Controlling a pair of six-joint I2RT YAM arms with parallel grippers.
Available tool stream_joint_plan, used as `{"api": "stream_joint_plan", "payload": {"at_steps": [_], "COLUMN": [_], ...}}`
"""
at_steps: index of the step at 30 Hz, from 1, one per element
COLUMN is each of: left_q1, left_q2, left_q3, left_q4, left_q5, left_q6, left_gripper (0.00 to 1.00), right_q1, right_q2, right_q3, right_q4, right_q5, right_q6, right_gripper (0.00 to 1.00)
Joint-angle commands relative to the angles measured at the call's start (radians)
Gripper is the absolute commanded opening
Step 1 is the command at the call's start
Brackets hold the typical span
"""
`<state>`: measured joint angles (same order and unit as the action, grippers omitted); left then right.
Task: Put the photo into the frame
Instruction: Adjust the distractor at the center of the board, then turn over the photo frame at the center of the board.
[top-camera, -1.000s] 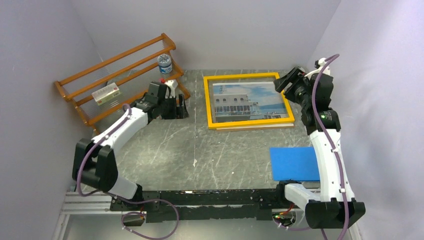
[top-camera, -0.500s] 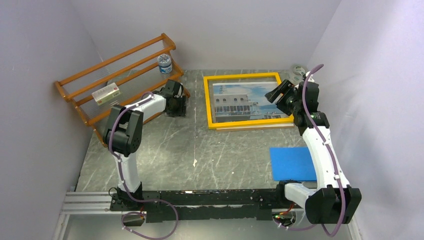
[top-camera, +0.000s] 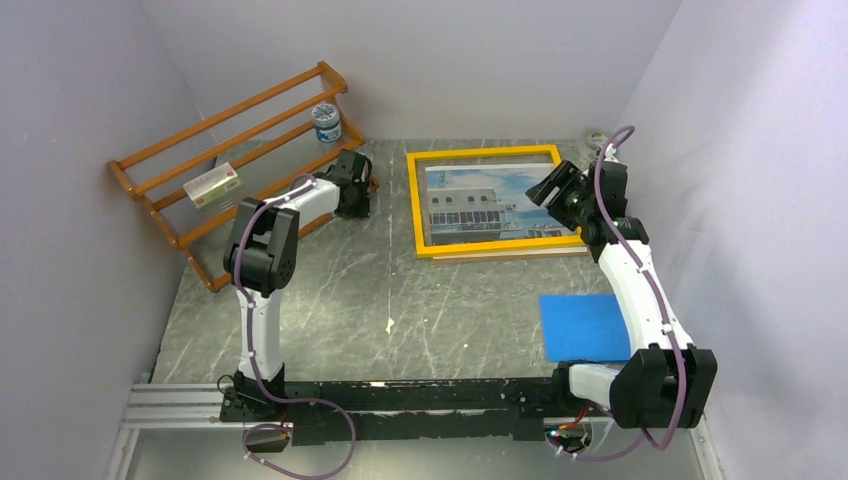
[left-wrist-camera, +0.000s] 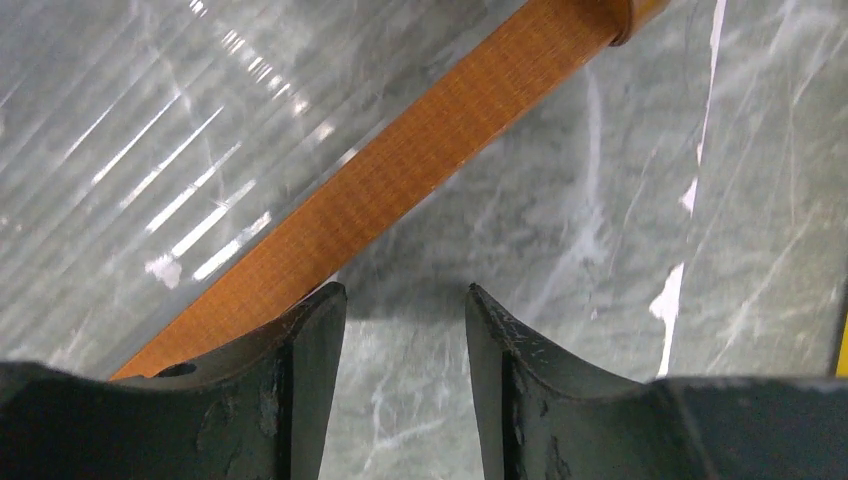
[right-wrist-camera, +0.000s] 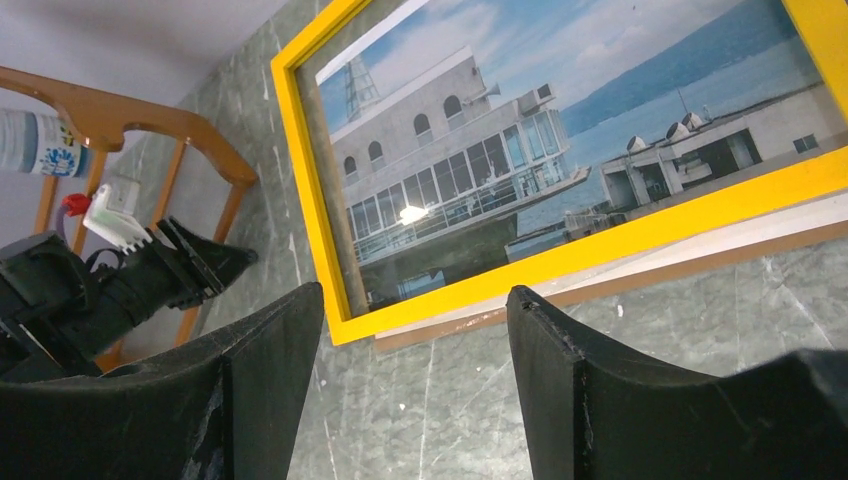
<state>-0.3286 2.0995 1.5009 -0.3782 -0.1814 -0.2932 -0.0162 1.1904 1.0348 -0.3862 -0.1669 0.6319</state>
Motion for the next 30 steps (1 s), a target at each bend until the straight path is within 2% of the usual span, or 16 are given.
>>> {"api": "stream_joint_plan", "payload": {"at_steps": [1,11,16,21,30], "left_q1": [0.028,0.054,0.035,0.004,-0.012], "left_q2": [0.074,0.154,0.042,-0.096,-0.367], "left_q3": [0.089,0.203,0.106,-0.013,-0.210], "left_q4": [0.053,0.038,0.067,0.058,-0.042], "left_q5": [-0.070,-0.016,0.065,0.123,0.092], "left_q6": [0.028,0.051,-0.019,-0.110,-0.194], "left_gripper": [0.53,0.54,0.58,0.63,0.68], "right_q1": [0.003,0.081,0.174,0.346,0.619], "right_q2": [0.023,0.133,0.240,0.344,0.641], "right_q3": [-0.013,-0.020,0.055,0.128,0.382], "right_q4": [0.064,0.019,-0.066,-0.067,-0.088], "right_q5": [-0.001,0.087,0.188,0.249,0.363], "right_q6": [-0.001,-0.039,-0.080,-0.072,-0.069], "right_gripper": [0.71,0.70,0.70,0.70,0.70]}}
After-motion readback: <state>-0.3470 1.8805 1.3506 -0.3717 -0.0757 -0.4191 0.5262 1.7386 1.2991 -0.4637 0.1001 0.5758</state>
